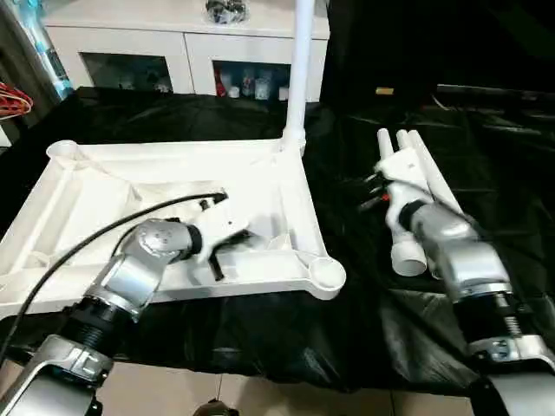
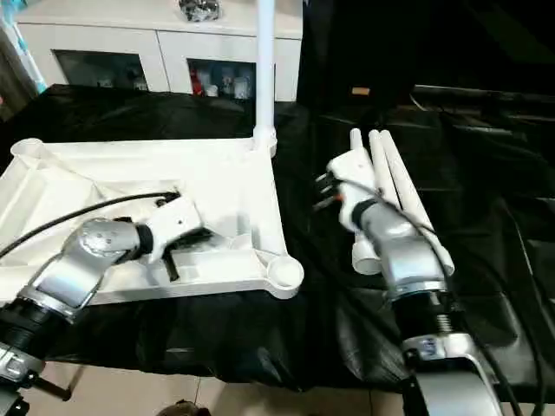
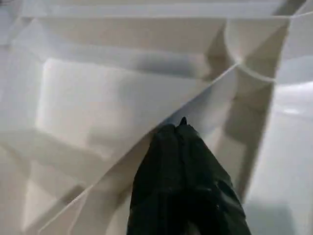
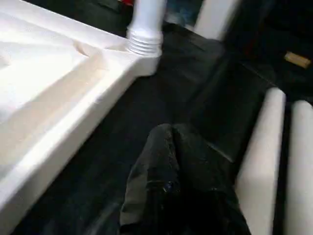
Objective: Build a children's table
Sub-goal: Rotate table base, then pick table leg
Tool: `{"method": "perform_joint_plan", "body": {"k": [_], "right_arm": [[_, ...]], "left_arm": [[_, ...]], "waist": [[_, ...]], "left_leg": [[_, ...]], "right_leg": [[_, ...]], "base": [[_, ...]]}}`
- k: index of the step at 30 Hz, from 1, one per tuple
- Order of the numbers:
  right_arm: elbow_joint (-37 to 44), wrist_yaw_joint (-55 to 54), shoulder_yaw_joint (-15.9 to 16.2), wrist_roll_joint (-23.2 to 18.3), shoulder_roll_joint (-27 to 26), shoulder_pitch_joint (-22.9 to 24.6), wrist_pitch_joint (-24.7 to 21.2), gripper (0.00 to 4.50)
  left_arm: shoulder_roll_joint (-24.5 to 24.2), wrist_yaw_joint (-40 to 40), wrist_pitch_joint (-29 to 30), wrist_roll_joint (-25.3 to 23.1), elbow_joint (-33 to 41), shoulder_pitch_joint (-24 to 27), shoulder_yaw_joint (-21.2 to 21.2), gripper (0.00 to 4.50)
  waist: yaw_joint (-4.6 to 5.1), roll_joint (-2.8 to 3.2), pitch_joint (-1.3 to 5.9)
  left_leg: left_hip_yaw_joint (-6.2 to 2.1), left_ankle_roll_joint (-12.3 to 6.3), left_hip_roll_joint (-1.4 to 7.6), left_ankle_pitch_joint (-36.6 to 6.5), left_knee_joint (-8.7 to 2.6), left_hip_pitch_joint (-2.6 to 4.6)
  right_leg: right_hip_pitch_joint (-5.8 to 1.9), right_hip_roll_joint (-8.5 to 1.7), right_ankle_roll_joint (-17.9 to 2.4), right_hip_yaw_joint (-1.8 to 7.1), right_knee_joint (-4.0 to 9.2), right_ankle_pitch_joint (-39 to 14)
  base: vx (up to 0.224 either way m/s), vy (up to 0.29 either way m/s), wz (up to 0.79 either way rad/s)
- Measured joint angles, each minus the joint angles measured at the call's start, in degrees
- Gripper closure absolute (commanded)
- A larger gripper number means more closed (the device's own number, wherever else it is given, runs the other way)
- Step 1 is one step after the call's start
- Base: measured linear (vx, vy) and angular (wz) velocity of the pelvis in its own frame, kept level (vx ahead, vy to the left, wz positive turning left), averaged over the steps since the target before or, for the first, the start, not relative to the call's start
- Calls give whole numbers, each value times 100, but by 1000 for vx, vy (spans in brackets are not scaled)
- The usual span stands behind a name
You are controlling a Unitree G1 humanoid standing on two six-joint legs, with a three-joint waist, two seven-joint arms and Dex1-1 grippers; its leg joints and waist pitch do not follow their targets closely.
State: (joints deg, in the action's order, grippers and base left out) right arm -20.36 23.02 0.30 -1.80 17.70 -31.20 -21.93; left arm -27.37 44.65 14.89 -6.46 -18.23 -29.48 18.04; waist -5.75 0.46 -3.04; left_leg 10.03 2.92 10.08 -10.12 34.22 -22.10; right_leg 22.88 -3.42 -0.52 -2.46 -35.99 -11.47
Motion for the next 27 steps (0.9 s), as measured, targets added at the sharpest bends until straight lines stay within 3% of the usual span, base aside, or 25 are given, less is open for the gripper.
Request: {"method": "perform_joint_plan", "body": {"k": [5, 10, 12, 17, 27], "right_arm": [[684, -47, -163, -77, 74, 371, -645, 370], [1368, 408, -103, -292, 387, 683, -1028, 329], [1627, 552, -66, -350, 499, 757, -1307, 318], [1992, 540, -143, -402, 705, 882, -1803, 276], [2248, 479, -164, -424, 727, 904, -2084, 193]], "left_arm": [[111, 270, 75, 701, 589, 38, -609, 450], [74, 1039, 381, 1350, 1086, 122, -600, 450], [-99, 1464, 528, 1470, 1239, 206, -413, 450], [-411, 2086, 711, 1271, 1296, 435, 162, 450], [-414, 1642, 313, 568, 492, 121, 390, 450]], "waist": [[-63, 0, 0], [-81, 1, 0], [-76, 8, -5], [-67, 28, -12], [-71, 29, -11]], "left_leg": [[1, 1, 0, 1, 0, -2], [2, 1, 0, 1, -3, 1], [2, 1, 0, 0, -3, -1], [3, 2, -1, 0, -6, 5], [2, 6, -1, 3, -6, 7]], "right_leg": [[0, 0, 0, 2, 5, -1], [-1, 0, 6, 4, 9, -6], [2, 0, 7, 3, 8, -6], [2, 1, 9, 7, 4, -7], [-1, 1, 9, 7, 2, -4]], "base": [[0, 0, 0], [0, 0, 0], [0, 0, 0], [0, 0, 0], [0, 0, 0]]}}
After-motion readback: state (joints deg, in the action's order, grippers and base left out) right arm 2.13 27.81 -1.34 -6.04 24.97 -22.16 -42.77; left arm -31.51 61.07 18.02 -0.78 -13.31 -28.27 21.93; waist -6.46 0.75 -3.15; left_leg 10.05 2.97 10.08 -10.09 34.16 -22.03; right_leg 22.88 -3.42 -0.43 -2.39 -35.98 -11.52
